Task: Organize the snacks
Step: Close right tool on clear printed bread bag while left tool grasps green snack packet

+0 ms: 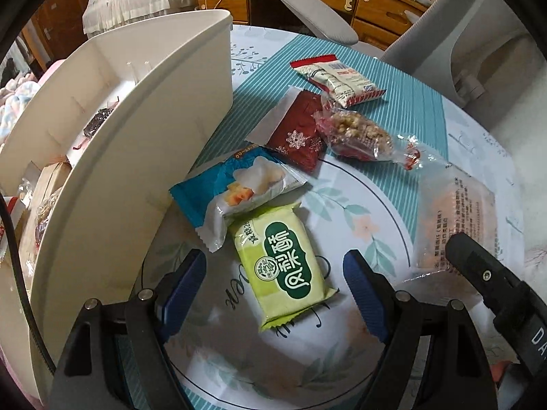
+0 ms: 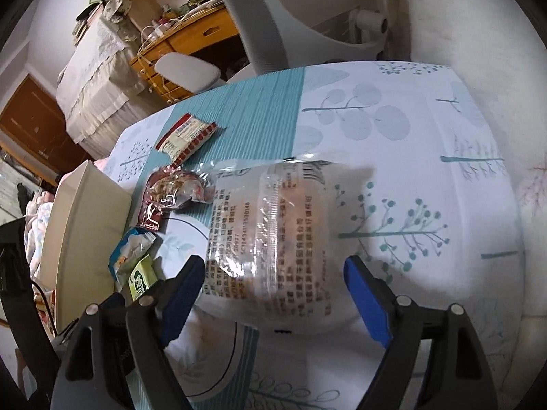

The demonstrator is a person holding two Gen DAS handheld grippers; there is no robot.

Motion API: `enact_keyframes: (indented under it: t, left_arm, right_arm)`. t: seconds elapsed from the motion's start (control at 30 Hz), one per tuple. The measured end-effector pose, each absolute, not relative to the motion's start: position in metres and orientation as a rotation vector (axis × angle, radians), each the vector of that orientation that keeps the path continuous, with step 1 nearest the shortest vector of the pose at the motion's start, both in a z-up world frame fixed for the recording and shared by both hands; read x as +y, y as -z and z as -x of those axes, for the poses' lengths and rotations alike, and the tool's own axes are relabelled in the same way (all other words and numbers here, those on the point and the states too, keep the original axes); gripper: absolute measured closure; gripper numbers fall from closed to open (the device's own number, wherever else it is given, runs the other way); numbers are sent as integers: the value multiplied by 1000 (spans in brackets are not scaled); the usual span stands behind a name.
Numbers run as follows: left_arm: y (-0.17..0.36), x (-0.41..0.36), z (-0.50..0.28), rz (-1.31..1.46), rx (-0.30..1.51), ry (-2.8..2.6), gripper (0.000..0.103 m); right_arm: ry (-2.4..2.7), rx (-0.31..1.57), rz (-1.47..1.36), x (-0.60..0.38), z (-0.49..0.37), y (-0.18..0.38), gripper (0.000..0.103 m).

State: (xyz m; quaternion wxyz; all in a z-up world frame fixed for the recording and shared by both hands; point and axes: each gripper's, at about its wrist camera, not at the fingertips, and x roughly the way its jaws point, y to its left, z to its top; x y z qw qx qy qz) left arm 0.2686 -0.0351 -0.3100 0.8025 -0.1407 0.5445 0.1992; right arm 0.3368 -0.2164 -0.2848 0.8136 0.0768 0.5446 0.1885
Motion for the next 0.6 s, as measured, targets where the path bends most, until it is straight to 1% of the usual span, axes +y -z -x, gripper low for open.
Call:
enact_keyframes:
  t: [0.17, 0.3, 0.37, 0.43, 0.47, 0.53, 0.57, 0.6]
  left_arm:
    - [316, -38, -277, 242, 1182, -462, 22]
    - [317, -39, -281, 226, 1170, -471, 22]
    - [317, -39, -281, 235, 1168, -467, 24]
    - [317, -41, -280, 251, 1160, -446, 33]
    - [317, -42, -278, 255, 1159, -438, 36]
    - [316, -43, -278, 265, 1157, -423, 47]
    - [316, -43, -274, 269, 1156, -417, 50]
    - [315, -45, -273, 272, 1156, -416, 56]
  right_arm:
    - [-399, 1167, -137, -209, -340, 293, 12]
    - [-396, 1145, -124, -206, -341, 295, 11]
    - [-396, 1133, -112, -205, -341, 295, 11]
    - [-390, 1124, -96, -203, -340, 295, 11]
    - [-386, 1120, -91, -203, -339, 295, 11]
    - [-377, 1113, -87, -202, -339, 295, 11]
    - [-373, 1112, -84, -201, -339, 295, 11]
    - [-370, 1111, -81, -201, -339, 295, 11]
